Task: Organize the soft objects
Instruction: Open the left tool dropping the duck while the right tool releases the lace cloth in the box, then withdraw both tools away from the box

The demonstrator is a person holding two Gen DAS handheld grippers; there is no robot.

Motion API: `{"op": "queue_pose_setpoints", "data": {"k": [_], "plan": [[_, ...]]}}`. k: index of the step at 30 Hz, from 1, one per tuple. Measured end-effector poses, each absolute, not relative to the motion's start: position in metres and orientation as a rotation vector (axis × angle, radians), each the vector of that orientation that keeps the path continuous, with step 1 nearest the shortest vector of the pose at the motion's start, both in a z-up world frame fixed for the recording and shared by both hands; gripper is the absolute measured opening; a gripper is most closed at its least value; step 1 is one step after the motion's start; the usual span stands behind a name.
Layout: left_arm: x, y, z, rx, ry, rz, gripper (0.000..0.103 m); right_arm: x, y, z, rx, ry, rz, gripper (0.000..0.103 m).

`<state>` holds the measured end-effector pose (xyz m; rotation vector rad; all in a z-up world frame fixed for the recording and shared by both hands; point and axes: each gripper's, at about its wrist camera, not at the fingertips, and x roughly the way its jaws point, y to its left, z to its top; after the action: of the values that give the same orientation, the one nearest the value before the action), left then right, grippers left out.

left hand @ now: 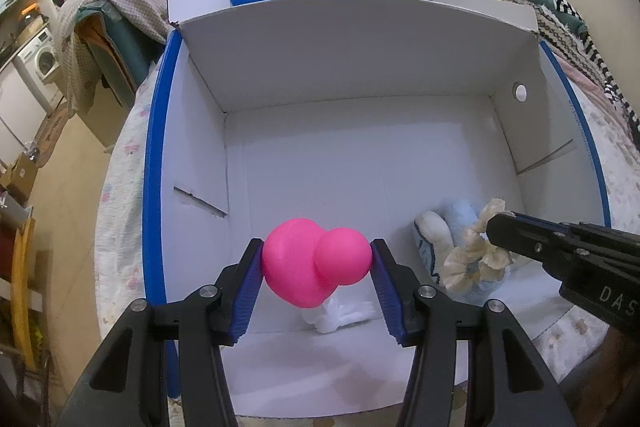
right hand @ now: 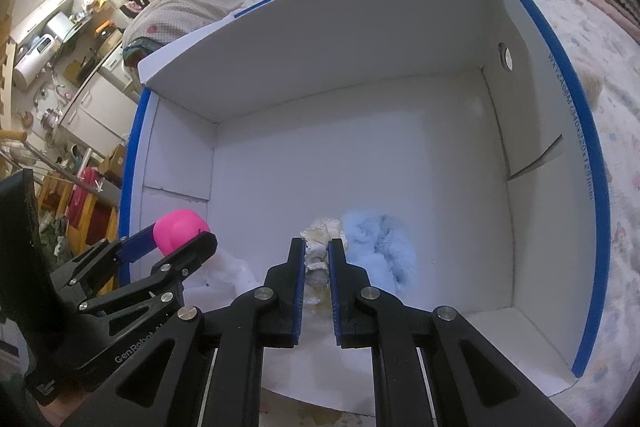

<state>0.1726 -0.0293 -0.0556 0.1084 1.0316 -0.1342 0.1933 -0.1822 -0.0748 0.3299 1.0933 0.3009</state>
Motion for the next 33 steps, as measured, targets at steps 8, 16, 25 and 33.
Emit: {"op": "queue_pose_setpoints", "data": {"k": [8,16,25,33], "plan": [[0.174,-0.03,-0.054,0.112,1.041,-0.117,0.06,0.193,-0.182,-0.073,0.314,1.091,0.285,0.056],[0.175,-0.027,-0.053,0.091,1.047,-0.099,0.07,0.192,-0.19,-0.07,0.357,1.066,0.254,0.09],[0.174,-0.026,-0.052,0.091,1.036,-0.087,0.07,0.189,-0.191,-0.064,0.36,1.014,0.239,0.103],[0.169,-0.021,-0.048,0.104,1.019,-0.059,0.07,0.182,-0.196,-0.058,0.374,0.971,0.233,0.103]]}}
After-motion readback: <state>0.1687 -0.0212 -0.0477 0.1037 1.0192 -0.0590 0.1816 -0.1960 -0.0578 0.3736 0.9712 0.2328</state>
